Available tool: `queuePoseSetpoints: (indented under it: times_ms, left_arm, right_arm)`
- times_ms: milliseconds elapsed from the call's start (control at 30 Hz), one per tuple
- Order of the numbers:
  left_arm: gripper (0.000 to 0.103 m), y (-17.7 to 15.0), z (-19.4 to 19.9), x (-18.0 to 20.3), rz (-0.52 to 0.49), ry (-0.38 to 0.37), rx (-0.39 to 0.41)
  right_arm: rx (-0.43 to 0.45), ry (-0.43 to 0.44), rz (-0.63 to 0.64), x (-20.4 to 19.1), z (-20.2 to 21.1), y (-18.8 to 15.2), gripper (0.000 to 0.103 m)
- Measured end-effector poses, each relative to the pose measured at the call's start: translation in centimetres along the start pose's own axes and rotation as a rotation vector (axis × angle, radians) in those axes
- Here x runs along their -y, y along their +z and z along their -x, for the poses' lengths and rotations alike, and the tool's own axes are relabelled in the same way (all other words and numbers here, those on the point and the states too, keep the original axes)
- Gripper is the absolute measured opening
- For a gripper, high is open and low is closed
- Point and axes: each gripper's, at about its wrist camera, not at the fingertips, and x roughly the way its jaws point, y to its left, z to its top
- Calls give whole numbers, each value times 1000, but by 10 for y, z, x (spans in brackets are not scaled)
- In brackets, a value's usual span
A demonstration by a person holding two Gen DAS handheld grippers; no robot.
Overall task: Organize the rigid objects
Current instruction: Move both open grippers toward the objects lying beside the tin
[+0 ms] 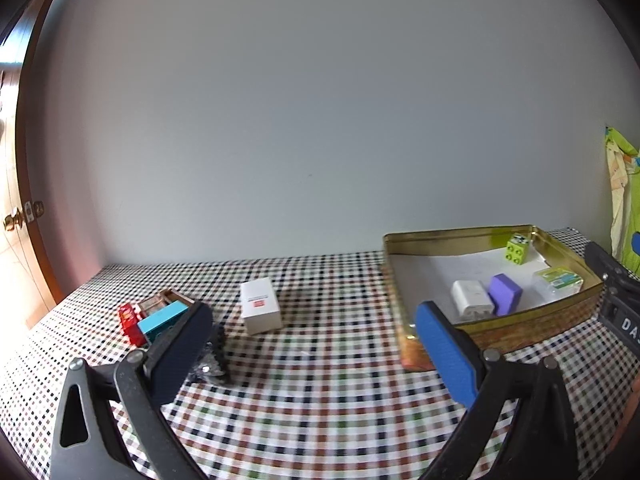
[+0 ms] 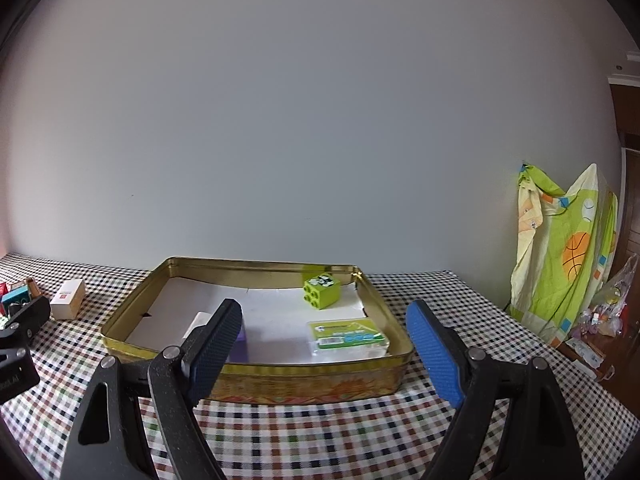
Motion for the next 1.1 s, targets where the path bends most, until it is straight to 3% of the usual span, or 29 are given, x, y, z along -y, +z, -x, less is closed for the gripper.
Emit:
queuePoseSetpoints:
  times_ms: [400,1100]
  left_arm:
    - [103,-3,-21,-72,58,72,-56]
    - [102,-15,-61,-219,236,214,-155]
  right_arm:
    - [-83,130,-82,-46,-7,0,86]
    - [-164,443,24,-199,-19,10,86]
